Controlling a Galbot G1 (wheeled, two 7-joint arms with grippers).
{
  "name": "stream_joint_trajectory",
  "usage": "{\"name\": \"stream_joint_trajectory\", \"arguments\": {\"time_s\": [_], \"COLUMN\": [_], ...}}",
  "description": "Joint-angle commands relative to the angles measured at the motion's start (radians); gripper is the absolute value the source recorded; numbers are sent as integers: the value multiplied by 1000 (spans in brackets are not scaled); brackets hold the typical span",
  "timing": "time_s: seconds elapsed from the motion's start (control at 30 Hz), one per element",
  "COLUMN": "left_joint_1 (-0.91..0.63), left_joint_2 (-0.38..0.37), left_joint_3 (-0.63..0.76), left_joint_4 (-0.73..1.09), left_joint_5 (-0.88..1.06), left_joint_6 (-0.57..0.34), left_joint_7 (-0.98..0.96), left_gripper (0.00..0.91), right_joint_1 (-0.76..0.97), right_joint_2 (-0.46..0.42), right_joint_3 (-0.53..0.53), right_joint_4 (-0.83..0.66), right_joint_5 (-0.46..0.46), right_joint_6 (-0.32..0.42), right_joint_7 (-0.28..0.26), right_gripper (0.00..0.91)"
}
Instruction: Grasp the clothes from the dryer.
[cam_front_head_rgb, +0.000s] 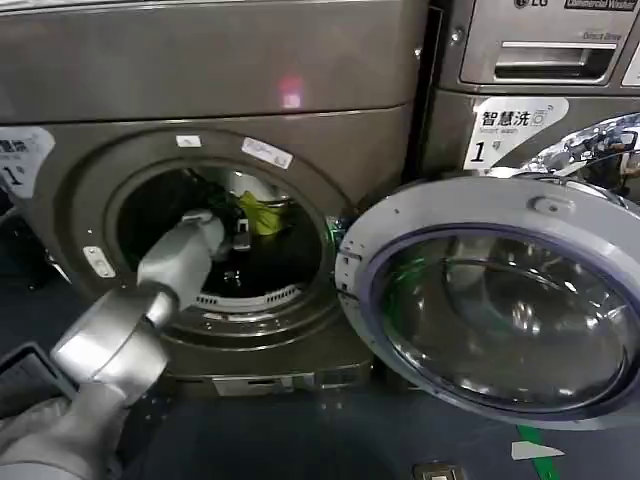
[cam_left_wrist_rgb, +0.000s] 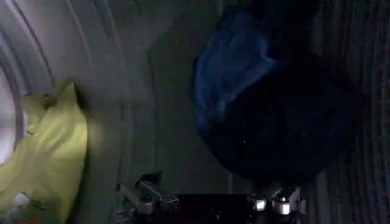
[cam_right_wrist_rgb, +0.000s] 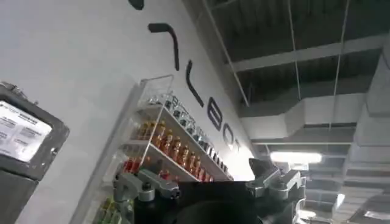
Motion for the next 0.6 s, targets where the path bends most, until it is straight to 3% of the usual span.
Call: {"name": "stream_joint_trajectory", "arguments": {"time_s": [0.03,0.6], "left_joint_1": [3,11], "left_joint_2": [-13,-24], "left_joint_3": [37,19], "left_joint_4": [29,19], "left_joint_5": [-25,-258], "left_joint_6": [6,-31], "left_joint_7": [0,1], "left_gripper": [907,907], "right_joint_1": [1,4], "right_joint_2": [3,10], "right_joint_3": [-2,-7], "right_joint_4": [0,-10], "right_joint_5": [-3,-19], "right_joint_6": [1,8], "right_joint_7": [1,-3], "right_gripper": [907,907]}}
